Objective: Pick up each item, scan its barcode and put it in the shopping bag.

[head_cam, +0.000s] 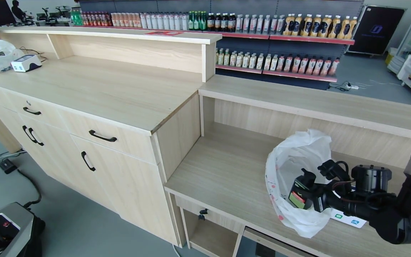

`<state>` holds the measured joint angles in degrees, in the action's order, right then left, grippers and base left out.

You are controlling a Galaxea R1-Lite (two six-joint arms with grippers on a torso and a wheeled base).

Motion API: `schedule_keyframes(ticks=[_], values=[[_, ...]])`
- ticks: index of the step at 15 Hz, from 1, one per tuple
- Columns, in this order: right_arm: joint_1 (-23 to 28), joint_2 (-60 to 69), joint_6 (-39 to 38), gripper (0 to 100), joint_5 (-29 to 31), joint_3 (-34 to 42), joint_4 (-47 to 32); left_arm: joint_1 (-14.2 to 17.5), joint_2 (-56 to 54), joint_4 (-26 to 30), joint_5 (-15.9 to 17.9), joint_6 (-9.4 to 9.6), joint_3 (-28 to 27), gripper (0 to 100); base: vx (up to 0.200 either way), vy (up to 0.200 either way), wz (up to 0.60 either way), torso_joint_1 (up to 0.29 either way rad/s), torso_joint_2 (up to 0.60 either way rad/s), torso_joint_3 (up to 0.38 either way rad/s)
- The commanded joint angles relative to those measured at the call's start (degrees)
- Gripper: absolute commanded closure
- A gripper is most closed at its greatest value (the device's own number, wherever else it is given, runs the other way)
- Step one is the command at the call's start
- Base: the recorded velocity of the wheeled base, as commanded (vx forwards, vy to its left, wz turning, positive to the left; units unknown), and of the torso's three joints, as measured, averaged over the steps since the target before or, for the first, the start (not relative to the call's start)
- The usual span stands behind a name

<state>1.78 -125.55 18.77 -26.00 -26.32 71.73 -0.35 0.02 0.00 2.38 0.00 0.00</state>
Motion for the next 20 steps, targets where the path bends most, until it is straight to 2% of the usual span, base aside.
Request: schedule_keyframes(ticks=[1,3,11,12,15,17,18,20], values=[[-0.02,-1.98,0.04,100,-0.1,-0.49,0.6,0.0,0.06,0.0,0.0,0.0,0.0,0,0.0,0.0,0.0,0.0,0.0,0.0],[-0.2,-5.58,-0.05,100,-0.19,-0.93,5.61,0.0,0.06,0.0,0.0,0.0,0.0,0,0.0,0.0,0.0,0.0,0.0,0.0],[-1.43,-8.04,0.04,100,-0.36,-1.89,7.37,0.0,0.06,0.0,0.0,0.0,0.0,0,0.0,0.0,0.0,0.0,0.0,0.0],[-1.43,-8.13,0.04,0,-0.36,-1.89,7.55,0.0,0.06,0.0,0.0,0.0,0.0,0,0.0,0.0,0.0,0.0,0.0,0.0],[-1.43,-6.2,-0.14,0,-0.28,-1.89,6.93,0.0,0.06,0.0,0.0,0.0,0.0,0,0.0,0.0,0.0,0.0,0.0,0.0],[-0.9,1.98,-0.4,0,-0.19,-2.77,3.86,0.0,0.06,0.0,0.0,0.0,0.0,0,0.0,0.0,0.0,0.0,0.0,0.0],[0.15,7.69,-0.49,0,-0.01,-3.12,0.52,0.0,0.06,0.0,0.0,0.0,0.0,0,0.0,0.0,0.0,0.0,0.0,0.0],[4.11,23.86,-0.49,0,0.25,-2.42,-11.0,0.0,0.06,0.0,0.0,0.0,0.0,0,0.0,0.0,0.0,0.0,0.0,0.0]])
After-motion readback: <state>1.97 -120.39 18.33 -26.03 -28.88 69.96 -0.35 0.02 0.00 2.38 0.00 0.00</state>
